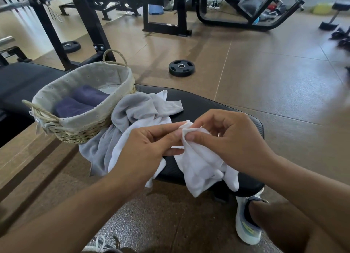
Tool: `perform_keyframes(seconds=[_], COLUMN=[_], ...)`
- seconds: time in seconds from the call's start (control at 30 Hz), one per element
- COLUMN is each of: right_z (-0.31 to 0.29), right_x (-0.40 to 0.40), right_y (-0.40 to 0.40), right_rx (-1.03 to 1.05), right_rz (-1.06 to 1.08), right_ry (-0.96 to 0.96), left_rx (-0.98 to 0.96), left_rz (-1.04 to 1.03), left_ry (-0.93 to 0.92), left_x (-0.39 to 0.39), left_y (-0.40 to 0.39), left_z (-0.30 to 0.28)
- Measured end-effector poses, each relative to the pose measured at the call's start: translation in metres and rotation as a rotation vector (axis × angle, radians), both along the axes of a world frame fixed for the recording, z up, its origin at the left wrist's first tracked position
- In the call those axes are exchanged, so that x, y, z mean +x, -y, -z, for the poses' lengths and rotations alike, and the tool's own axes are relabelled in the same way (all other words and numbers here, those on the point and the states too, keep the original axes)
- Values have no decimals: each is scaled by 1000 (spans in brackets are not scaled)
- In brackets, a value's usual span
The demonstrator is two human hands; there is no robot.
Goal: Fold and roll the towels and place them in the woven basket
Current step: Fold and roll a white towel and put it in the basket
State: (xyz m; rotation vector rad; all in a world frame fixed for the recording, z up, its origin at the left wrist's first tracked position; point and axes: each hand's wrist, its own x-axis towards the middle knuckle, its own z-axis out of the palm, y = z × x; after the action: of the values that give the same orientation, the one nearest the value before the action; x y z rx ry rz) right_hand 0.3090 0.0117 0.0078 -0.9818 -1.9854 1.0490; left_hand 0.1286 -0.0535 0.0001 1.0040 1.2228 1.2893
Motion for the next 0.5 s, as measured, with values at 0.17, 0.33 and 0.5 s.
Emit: perform_keyframes(seconds=[0.17, 0.33, 0.5], right_z=[0, 0, 0], right_x=[1, 4, 5], right_y=[1, 1, 0], right_rx=[0, 64, 86], right_rz=[30, 33, -5], right_ry=[20, 62, 84], left_rx=[3, 8, 15], left_rz=[12, 7, 0], left_ry=[13, -44, -129], left_x=[0, 1, 4], left_y=[1, 3, 6], left_z=[0, -3, -7])
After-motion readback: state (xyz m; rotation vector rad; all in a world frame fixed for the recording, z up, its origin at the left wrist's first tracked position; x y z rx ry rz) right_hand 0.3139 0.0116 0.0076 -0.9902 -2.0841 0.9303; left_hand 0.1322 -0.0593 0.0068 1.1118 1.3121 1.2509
